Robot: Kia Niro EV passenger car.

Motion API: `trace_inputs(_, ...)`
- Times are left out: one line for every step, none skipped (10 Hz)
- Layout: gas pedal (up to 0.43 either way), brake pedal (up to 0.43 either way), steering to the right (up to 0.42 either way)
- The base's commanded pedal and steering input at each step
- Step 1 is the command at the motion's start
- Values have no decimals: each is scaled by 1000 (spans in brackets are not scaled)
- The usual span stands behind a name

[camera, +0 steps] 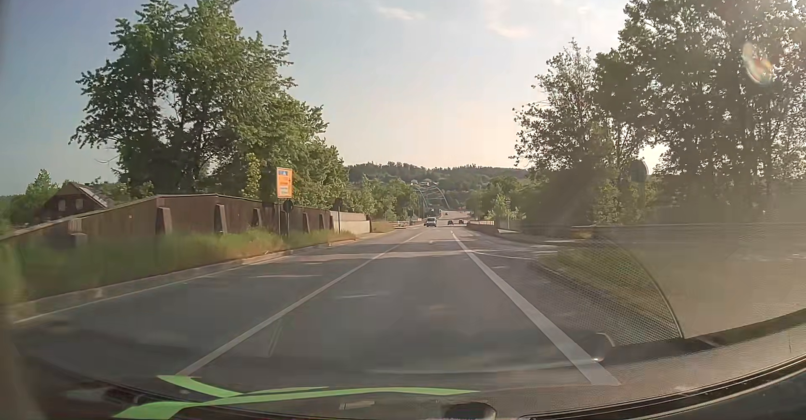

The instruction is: Follow the waypoints while adhering to traffic rules and regulations

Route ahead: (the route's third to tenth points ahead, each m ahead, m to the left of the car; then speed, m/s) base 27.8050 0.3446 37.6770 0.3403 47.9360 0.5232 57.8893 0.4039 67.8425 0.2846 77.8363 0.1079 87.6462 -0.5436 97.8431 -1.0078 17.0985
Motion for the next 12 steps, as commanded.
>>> trace_inputs(67,0,2)
trace_inputs(67,0,2)
trace_inputs(67,0,2)
trace_inputs(67,0,2)
trace_inputs(67,0,2)
trace_inputs(67,0,2)
trace_inputs(67,0,2)
trace_inputs(67,0,2)
trace_inputs(67,0,2)
trace_inputs(67,0,2)
trace_inputs(67,0,2)
trace_inputs(67,0,2)
